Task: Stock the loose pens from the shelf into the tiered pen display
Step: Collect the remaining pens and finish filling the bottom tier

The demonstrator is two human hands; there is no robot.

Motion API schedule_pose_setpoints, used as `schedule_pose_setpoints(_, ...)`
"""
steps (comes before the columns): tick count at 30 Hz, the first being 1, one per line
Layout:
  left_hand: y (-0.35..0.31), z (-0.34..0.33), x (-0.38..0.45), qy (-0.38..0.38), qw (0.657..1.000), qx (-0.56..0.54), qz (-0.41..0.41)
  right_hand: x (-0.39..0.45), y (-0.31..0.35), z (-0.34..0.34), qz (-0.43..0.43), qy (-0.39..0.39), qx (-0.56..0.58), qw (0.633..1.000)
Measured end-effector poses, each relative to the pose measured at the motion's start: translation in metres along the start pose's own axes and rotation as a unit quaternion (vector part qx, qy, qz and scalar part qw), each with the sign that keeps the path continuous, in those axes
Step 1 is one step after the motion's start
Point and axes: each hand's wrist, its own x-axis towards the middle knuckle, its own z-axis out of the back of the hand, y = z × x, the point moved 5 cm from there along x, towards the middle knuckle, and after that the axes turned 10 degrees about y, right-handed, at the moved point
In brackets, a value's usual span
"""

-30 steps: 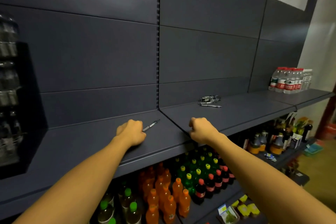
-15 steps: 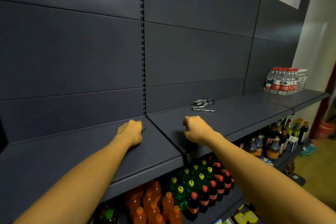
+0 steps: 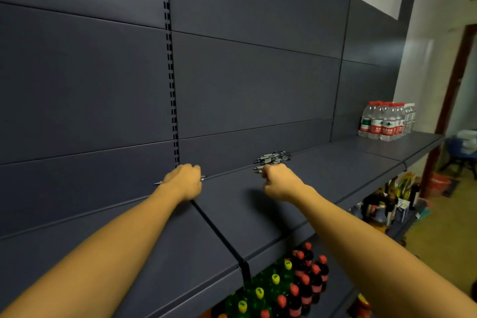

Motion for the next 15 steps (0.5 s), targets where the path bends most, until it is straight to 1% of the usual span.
schedule_pose_setpoints(5, -0.043, -0.006, 0.040, -0.006, 0.999, -0.002, -0.040, 0.017, -0.043, 0.008, -0.020, -0.010, -0.010, 1.000)
schedule_pose_setpoints(10, -0.086, -0.013, 0.080, -0.002, 0.999, -0.009, -0.048, 0.038, -0.096, 0.015, -0.025, -0.010, -0.018, 0.999)
schedule_pose_setpoints(15, -0.130, -0.017, 0.119, 0.025, 0.998, -0.007, -0.052, 0.065, -0.155, 0.025, -0.009, -0.001, -0.022, 1.000)
